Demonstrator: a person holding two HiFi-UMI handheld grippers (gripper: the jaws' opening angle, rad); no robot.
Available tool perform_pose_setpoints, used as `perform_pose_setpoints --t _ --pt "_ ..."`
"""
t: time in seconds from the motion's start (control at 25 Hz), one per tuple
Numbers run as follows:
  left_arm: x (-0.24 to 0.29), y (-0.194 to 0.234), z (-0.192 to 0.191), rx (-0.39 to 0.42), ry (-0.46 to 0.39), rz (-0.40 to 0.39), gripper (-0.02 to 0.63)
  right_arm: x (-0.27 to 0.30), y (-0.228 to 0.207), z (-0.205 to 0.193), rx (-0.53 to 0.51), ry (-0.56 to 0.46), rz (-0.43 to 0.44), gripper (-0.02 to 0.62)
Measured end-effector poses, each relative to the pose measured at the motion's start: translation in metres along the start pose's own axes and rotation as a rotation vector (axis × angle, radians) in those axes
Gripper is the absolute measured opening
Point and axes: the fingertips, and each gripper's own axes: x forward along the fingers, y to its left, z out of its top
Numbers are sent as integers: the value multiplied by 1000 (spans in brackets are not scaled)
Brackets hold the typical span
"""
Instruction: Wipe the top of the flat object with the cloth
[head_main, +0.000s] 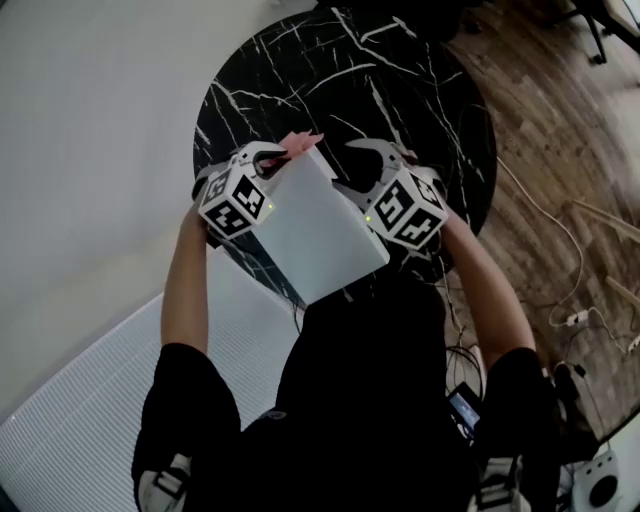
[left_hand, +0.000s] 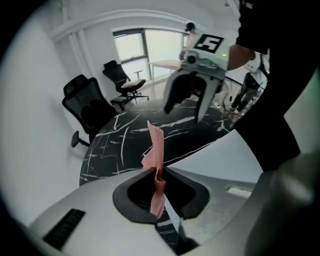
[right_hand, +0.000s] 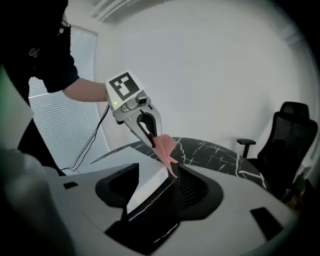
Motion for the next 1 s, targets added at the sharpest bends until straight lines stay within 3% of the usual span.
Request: perform_pose_setpoints --t 0.08,0.2,0.32,0.36,0.44,0.52,0.76,0.88,1.0 --pt "-9 -13 17 69 -61 -29 29 8 3 11 -89 14 56 254" --pt "-21 -29 40 93 -165 -57 29 24 14 16 -229 46 110 284" --pt "-27 -41 49 119 -202 -68 29 36 24 12 -342 75 119 284" --pt "-29 -44 51 115 -216 -75 29 39 25 12 -362 76 110 261" --pt "-32 -46 54 74 -252 -91 29 42 24 15 -378 59 86 40" --pt "-32 -43 49 22 -271 -82 36 45 23 19 -371 38 79 14" --pt "-33 -25 27 -224 -329 -10 80 48 12 22 -222 10 85 11" --pt "-44 -13 15 -425 -411 50 81 46 -1 23 -21 -29 95 9" --pt "-52 -1 -11 -665 -452 205 80 46 -31 14 198 -39 -8 9"
